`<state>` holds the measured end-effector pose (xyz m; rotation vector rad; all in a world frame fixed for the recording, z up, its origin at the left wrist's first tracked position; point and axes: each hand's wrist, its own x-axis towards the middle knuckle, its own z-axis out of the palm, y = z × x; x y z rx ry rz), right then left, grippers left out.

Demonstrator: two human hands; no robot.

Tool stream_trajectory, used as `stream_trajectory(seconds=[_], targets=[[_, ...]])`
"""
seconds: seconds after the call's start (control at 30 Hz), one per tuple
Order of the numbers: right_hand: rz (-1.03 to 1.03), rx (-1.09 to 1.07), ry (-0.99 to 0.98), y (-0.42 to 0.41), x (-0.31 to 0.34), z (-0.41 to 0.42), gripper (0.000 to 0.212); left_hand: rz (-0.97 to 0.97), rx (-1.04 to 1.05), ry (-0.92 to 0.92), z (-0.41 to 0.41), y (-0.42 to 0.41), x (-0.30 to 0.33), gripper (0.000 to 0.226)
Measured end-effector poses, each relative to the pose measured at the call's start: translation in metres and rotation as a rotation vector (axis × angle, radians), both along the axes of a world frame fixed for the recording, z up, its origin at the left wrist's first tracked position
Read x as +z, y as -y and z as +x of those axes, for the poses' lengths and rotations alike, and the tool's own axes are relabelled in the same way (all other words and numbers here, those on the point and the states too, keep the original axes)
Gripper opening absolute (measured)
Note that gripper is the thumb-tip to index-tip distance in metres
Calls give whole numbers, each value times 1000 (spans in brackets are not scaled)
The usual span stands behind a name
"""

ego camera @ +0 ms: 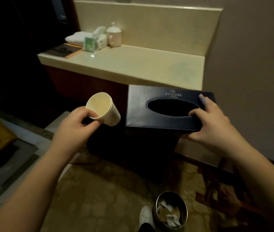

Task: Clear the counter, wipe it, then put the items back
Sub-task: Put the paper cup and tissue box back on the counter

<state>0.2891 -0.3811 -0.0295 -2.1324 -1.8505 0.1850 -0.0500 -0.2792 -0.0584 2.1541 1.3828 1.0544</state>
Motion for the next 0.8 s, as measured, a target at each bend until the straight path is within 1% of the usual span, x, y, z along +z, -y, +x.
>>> stream_trajectory(seconds=[0.07,0.17,0.37,0.43,0.63,0.8], targets=[[48,22,0,-28,15,-2,52,55,21,-14,-2,-22,17,5],[101,60,-20,-71,33,2,53,87,53,-34,1,-58,40,6],[179,115,-20,-158,59,20,61,165,121,-74,27,-132,79,9],[190,132,-16,-186,66,28,65,164,149,-102,35,-153,89,8],[217,158,36,-260,80,49,67,140,208,-152,48,-210,107,12],[218,136,80,-304,86,58,63,115,205,-210,58,-255,110,17]])
